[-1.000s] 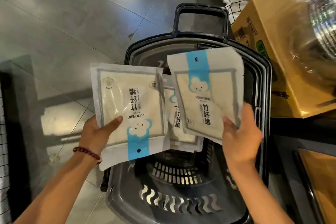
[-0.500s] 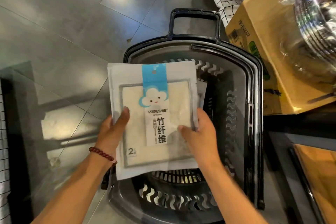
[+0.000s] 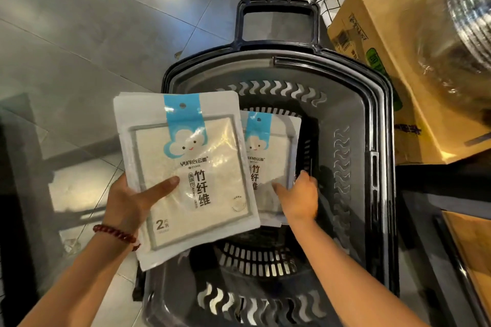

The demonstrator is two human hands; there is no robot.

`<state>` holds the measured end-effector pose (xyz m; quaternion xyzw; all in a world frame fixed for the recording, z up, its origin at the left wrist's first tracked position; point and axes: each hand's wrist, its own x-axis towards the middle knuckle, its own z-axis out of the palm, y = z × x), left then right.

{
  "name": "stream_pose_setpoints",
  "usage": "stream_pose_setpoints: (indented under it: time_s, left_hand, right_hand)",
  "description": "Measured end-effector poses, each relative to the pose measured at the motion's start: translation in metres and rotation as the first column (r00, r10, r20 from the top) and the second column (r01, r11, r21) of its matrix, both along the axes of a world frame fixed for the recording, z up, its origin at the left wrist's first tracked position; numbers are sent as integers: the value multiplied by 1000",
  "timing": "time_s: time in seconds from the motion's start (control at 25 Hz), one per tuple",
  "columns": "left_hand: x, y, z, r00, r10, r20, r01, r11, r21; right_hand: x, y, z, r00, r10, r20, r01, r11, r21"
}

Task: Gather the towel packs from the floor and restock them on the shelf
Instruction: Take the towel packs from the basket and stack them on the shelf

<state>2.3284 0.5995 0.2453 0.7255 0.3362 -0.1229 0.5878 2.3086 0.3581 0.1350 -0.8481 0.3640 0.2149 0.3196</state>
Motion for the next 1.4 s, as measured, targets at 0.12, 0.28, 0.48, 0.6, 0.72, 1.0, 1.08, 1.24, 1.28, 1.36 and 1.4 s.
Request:
stream_pose_setpoints:
  time_s: [0.12,0.28,0.48,0.6,0.72,1.0,1.08,1.24,1.28,1.36,1.4]
  left_hand:
    - [-1,7,-11,999,-15,-28,17,999,45]
    - [0,13,-18,998,-2,-57,4,999,43]
    - [1,9,-10,998,-45,-37,45,999,3]
    - [0,3,-4,999,-30,-18,29,998,-50]
    - [-1,-2,1,1000,-13,-21,12,999,-42]
    - [2,-7,12,1000,24,-12,-24,999,-21]
    - [1,-9,16,1000,23,-6,-23,999,-29]
    - [0,-14,25,1000,-6,-11,5,996,-84]
    - [-1,-15,27,1000,-7,-3,6,993,-116]
    - [-3,-17,31,1000,0,8,1,988,-157]
    - [-3,-18,31,1000,10,-2,-10,988,-152]
  right_hand:
    - [3,5,-10,988,59,-144,-56,998,22]
    - [4,9,-18,996,8,-86,-8,1000,6]
    - [1,3,9,986,-107,126,76,971,225]
    - [-3,-9,50,927,14,374,-42,997,69]
    - [-7,-27,98,865,57,499,-53,998,-22]
    - [-12,-46,154,775,-362,518,70,864,499]
    - [-14,-39,148,805,-443,395,88,748,658]
    - [-15,-19,134,880,-382,283,58,676,734]
    - [-14,-14,131,889,-372,268,52,663,746]
    - [-13,-6,126,901,-357,245,39,632,774]
    - [-12,-2,124,909,-347,233,33,615,788]
